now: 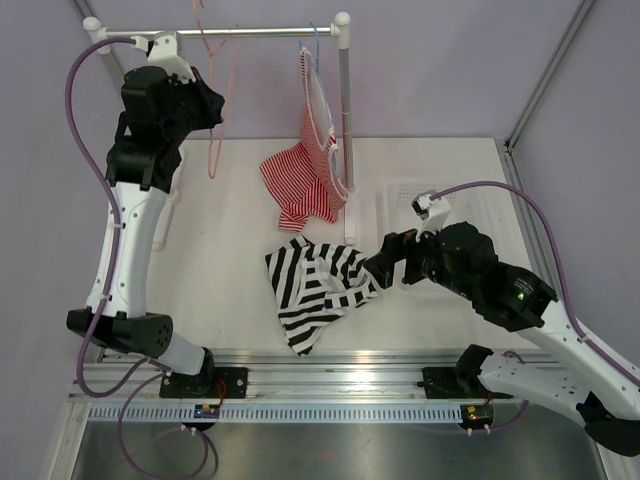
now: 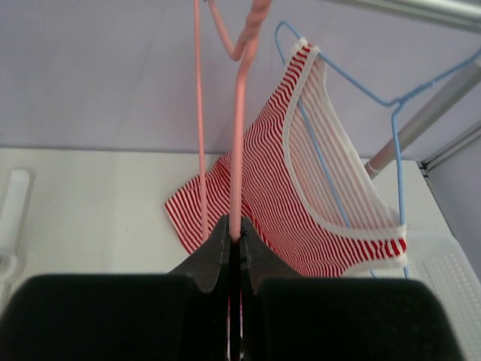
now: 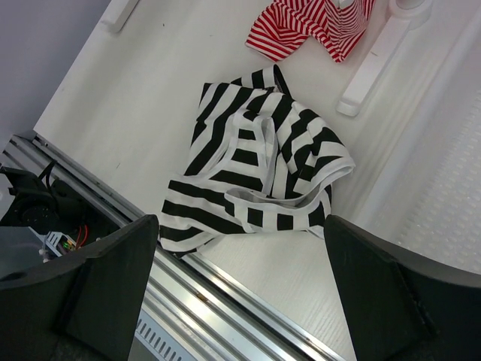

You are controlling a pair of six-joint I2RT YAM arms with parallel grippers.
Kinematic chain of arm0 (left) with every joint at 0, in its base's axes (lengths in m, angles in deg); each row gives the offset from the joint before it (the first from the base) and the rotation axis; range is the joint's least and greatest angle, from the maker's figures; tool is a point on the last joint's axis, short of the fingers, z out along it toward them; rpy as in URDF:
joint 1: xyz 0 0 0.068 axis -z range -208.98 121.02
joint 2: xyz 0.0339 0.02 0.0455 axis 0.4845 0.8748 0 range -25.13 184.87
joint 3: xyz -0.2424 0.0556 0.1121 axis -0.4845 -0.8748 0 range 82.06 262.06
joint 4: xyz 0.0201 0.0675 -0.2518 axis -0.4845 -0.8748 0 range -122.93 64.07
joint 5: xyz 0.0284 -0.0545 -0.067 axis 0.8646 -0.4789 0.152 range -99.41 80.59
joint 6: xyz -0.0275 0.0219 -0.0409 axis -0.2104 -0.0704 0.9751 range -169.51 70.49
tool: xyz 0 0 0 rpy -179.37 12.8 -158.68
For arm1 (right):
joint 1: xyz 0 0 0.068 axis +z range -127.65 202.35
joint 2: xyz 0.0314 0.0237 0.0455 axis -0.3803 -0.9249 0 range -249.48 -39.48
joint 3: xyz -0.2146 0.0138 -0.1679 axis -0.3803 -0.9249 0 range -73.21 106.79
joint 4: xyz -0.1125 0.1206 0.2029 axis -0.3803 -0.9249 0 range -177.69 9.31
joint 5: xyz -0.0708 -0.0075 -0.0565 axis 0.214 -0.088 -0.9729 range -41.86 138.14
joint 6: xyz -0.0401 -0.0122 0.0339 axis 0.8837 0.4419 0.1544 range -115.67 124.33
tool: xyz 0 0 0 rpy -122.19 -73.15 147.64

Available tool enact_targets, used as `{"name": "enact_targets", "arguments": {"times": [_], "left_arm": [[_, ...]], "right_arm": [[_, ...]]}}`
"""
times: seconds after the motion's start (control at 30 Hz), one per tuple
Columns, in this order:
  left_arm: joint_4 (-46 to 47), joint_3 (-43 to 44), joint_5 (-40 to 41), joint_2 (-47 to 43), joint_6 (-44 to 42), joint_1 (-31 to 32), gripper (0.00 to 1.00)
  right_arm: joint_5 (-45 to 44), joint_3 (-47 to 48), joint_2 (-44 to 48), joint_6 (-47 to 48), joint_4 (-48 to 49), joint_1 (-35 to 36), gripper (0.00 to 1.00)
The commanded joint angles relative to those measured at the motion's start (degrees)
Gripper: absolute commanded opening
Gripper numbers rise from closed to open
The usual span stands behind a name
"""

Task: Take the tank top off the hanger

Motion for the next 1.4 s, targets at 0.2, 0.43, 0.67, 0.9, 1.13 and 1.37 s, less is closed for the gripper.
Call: {"name": "enact_targets", "arguments": {"times": [0.2, 0.43, 0.67, 0.9, 1.13, 1.37], "left_arm": [[-3.73, 19.13, -5.92, 14.20, -2.54, -2.37, 0.00], [-4.08, 19.15, -4.60, 18.33, -2.19, -3.52, 0.00], [-1.81, 11.43, -4.69, 16.94, -1.66, -3.61, 0.13], [-0.04, 5.79, -2.58, 10.61, -0.78, -3.61, 0.57], [-7.75, 3.34, 7.25, 2.70, 0.88, -3.61, 0.99], [-8.29, -14.68, 17.28, -20.05, 2.38, -3.61, 0.99]], "right_arm": [[4.65, 0.42, 0.83, 1.90, -0.01, 0.05, 0.99], [4.65, 1.39, 0.22, 3.13, -0.28, 0.05, 1.00], [7.20, 0.69, -2.41, 2.95, 3.05, 0.05, 1.00], [8.87, -0.54, -11.38, 1.46, 6.84, 0.58, 0.99], [0.55, 0.42, -24.46, 2.07, 11.50, 4.27, 1.00], [-6.24, 4.90, -41.85, 0.31, 13.52, 8.40, 0.99]]}}
